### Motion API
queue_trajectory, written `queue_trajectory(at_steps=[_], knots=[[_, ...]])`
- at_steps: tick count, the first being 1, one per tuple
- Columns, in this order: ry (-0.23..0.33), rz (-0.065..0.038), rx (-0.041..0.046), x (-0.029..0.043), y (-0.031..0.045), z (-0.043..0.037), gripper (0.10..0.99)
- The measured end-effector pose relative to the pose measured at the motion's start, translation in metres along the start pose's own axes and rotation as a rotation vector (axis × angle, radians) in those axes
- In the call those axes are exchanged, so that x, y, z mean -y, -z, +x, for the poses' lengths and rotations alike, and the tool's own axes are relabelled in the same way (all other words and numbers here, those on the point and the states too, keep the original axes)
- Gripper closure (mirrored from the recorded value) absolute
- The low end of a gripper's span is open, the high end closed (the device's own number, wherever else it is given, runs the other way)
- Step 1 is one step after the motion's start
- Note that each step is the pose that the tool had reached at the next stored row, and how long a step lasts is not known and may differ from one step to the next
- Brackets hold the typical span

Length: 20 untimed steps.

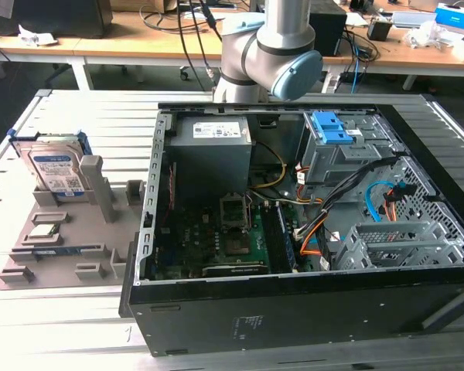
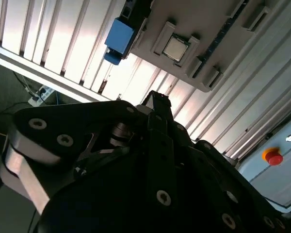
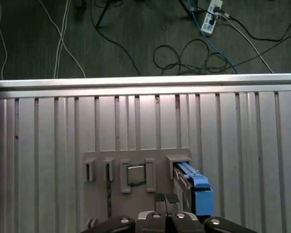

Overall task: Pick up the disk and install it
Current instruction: 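Pick up the disk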

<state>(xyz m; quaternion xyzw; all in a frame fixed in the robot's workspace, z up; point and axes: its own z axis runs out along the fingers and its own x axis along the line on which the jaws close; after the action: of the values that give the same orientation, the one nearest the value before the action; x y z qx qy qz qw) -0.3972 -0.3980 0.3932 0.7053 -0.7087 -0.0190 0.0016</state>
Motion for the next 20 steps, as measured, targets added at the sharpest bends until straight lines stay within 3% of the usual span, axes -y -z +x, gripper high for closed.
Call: queue_trajectory(at_steps=[10, 16, 20], knots=[[0.114, -0.003, -0.0033, 0.0000, -0.0001, 0.0000, 0.980], [0.110, -0.003, -0.0036, 0.0000, 0.0000, 0.0000, 0.980], [0.021, 0.000, -0.0012, 0.0000, -0.0002, -0.0001, 0.980]])
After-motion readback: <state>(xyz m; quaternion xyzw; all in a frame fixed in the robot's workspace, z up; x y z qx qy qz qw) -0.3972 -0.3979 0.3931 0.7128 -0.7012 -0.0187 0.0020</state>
